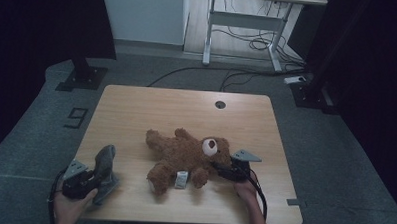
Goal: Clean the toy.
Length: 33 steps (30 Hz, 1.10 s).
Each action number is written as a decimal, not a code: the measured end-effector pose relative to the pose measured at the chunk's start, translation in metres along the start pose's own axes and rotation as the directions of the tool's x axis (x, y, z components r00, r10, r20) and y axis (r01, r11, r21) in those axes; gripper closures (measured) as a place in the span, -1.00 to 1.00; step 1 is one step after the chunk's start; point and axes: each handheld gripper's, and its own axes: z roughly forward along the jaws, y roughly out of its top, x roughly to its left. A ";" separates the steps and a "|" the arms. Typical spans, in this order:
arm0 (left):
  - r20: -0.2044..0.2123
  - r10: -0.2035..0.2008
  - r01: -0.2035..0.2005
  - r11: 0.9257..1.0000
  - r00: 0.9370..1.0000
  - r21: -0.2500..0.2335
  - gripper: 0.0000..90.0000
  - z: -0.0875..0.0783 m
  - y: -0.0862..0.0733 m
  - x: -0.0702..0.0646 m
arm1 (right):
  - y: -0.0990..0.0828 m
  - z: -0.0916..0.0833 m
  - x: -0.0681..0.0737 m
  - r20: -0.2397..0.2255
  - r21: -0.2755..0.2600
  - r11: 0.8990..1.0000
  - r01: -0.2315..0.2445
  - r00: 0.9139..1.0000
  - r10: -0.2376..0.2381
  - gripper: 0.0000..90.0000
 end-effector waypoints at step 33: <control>0.085 0.117 -0.100 0.978 0.990 -0.184 -0.52 -0.003 0.060 -0.062 | 0.008 -0.022 0.009 0.013 -0.097 0.995 0.013 1.000 -0.012 -0.76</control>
